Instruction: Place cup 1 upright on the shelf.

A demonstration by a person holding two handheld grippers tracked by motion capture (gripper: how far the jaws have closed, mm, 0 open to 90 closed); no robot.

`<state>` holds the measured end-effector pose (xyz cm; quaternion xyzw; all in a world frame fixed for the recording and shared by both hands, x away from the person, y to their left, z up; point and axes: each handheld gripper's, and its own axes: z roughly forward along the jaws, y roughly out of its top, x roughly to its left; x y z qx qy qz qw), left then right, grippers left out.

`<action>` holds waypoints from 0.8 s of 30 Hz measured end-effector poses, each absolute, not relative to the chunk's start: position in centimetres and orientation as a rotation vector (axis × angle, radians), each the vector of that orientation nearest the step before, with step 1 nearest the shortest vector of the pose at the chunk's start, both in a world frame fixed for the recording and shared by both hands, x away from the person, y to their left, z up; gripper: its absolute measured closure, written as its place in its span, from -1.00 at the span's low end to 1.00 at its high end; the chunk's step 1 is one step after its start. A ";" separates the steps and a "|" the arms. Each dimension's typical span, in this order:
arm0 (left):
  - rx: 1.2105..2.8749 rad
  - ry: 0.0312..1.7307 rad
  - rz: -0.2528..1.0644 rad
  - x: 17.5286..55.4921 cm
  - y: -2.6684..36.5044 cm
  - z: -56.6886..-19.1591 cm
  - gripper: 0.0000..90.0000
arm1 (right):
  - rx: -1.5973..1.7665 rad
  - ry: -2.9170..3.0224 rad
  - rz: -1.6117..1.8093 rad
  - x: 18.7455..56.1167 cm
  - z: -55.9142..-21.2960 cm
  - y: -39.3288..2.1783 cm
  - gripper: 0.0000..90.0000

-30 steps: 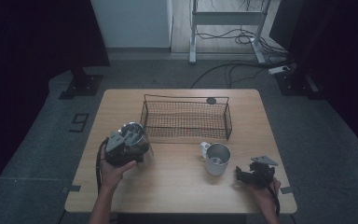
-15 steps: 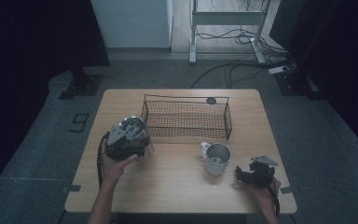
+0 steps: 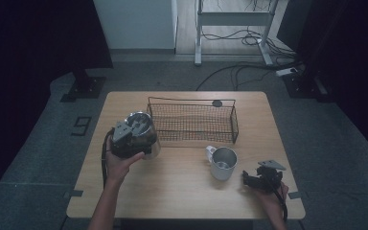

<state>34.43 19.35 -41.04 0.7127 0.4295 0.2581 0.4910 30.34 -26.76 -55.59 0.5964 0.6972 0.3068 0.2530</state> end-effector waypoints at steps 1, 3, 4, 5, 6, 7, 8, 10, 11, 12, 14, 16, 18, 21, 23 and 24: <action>1.730 1.042 0.626 34.5 19.3 -41.0 -0.92 | 1.621 1.895 0.834 30.3 -55.6 -26.8 -0.84; 1.732 1.038 0.628 34.5 19.1 -40.8 -0.92 | 1.621 1.895 0.834 30.3 -55.6 -26.8 -0.83; 1.734 1.033 0.629 34.5 19.0 -40.7 -0.92 | 1.621 1.895 0.835 30.3 -55.6 -26.8 -0.83; 1.734 1.033 0.629 34.5 19.0 -40.7 -0.92 | 1.621 1.895 0.835 30.3 -55.6 -26.8 -0.83; 1.733 1.032 0.624 34.6 18.9 -40.5 -0.92 | 1.621 1.895 0.835 30.3 -55.6 -26.8 -0.83; 1.733 1.032 0.624 34.6 18.9 -40.5 -0.92 | 1.621 1.895 0.835 30.3 -55.6 -26.8 -0.83; 1.731 1.032 0.617 34.8 18.7 -40.4 -0.92 | 1.621 1.895 0.835 30.3 -55.6 -26.8 -0.83; 1.732 1.030 0.610 34.9 18.6 -40.2 -0.92 | 1.622 1.894 0.836 30.3 -55.6 -26.8 -0.83; 1.732 1.030 0.610 34.9 18.6 -40.2 -0.92 | 1.622 1.894 0.836 30.3 -55.6 -26.8 -0.83; 1.734 1.028 0.611 35.1 18.4 -40.1 -0.92 | 1.622 1.894 0.836 30.3 -55.6 -26.8 -0.83; 1.735 1.028 0.613 35.2 18.2 -40.0 -0.92 | 1.622 1.894 0.836 30.3 -55.6 -26.7 -0.83; 1.735 1.027 0.611 35.3 18.2 -39.9 -0.92 | 1.622 1.894 0.836 30.3 -55.6 -26.8 -0.83; 1.733 1.027 0.605 35.4 18.1 -39.9 -0.92 | 1.621 1.894 0.836 30.3 -55.6 -26.8 -0.82; 1.736 1.027 0.601 35.6 17.9 -39.9 -0.92 | 1.621 1.894 0.837 30.3 -55.6 -26.7 -0.82; 1.744 1.026 0.609 35.7 17.7 -39.9 -0.92 | 1.621 1.895 0.837 30.3 -55.6 -26.7 -0.82; 1.751 1.025 0.611 35.9 17.4 -39.9 -0.92 | 1.619 1.895 0.837 30.3 -55.6 -26.8 -0.82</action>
